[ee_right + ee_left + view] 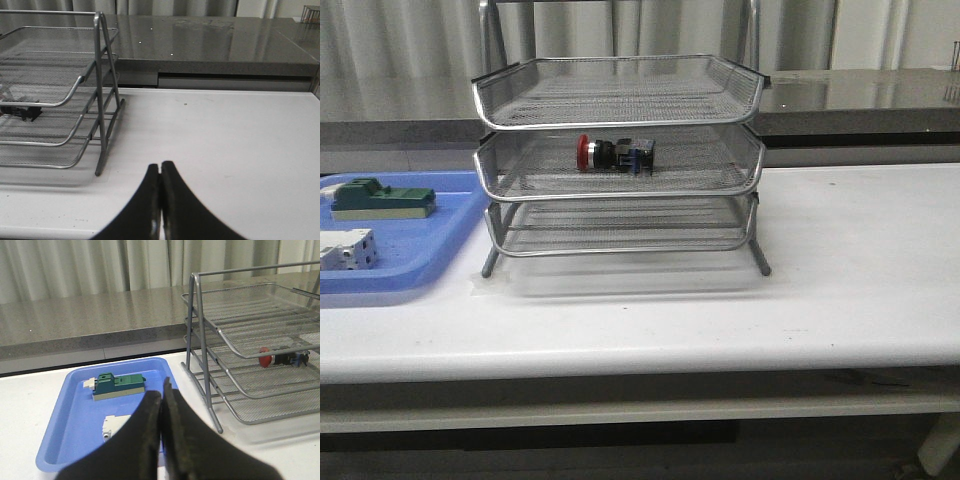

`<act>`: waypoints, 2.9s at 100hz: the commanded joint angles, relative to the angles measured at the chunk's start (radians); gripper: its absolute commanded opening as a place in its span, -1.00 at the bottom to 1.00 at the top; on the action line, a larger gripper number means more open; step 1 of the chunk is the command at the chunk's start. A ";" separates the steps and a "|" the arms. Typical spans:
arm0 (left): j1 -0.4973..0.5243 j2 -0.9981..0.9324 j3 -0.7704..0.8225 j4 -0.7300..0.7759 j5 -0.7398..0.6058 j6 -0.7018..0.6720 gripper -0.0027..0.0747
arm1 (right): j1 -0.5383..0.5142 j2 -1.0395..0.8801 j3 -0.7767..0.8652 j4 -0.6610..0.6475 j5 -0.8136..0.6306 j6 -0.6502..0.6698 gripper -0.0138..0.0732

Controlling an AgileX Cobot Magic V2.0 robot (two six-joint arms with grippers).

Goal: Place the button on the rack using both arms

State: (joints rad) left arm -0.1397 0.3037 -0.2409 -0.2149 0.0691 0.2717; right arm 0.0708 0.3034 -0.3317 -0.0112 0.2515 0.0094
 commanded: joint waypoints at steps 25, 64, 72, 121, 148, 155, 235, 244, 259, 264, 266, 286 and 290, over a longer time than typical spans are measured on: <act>0.001 0.007 -0.026 -0.011 -0.084 -0.012 -0.92 | -0.005 -0.189 0.216 -0.067 -0.171 0.091 -0.81; 0.001 0.007 -0.026 -0.011 -0.084 -0.012 -0.92 | -0.005 -0.334 0.344 -0.052 -0.170 0.091 -0.81; 0.001 0.007 -0.026 -0.011 -0.084 -0.012 -0.92 | -0.005 -0.334 0.344 -0.052 -0.174 0.091 -0.81; 0.001 0.007 -0.026 -0.011 -0.084 -0.012 -0.92 | -0.005 -0.334 0.344 -0.046 -0.174 0.091 -0.81; 0.001 0.007 -0.026 -0.011 -0.084 -0.012 -0.92 | -0.005 -0.334 0.344 -0.046 -0.174 0.091 -0.81; 0.001 0.007 -0.026 -0.011 -0.084 -0.012 -0.92 | -0.005 -0.334 0.344 -0.046 -0.174 0.091 -0.81; 0.001 0.007 -0.026 0.081 -0.086 -0.022 -0.92 | -0.005 -0.334 0.344 -0.046 -0.174 0.091 -0.81; 0.001 0.002 -0.026 0.204 -0.088 -0.133 -0.92 | -0.005 -0.334 0.344 -0.046 -0.174 0.091 -0.81; 0.001 -0.024 -0.013 0.286 -0.088 -0.244 -0.92 | -0.005 -0.334 0.344 -0.046 -0.174 0.091 -0.81; 0.001 -0.039 -0.003 0.286 -0.086 -0.244 -0.92 | -0.005 -0.334 0.344 -0.046 -0.174 0.091 -0.81; 0.005 -0.047 0.000 0.286 -0.086 -0.244 -0.92 | -0.005 -0.334 0.344 -0.046 -0.174 0.091 -0.81; 0.086 -0.138 0.060 0.281 -0.088 -0.244 -0.92 | -0.005 -0.334 0.344 -0.046 -0.174 0.091 -0.81; 0.104 -0.161 0.075 0.274 -0.088 -0.244 -0.92 | -0.005 -0.334 0.344 -0.046 -0.174 0.091 -0.81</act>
State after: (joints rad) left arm -0.0718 0.1725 -0.1636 0.0661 0.0655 0.0387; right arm 0.0708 -0.0107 0.0291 -0.0563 0.1630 0.0981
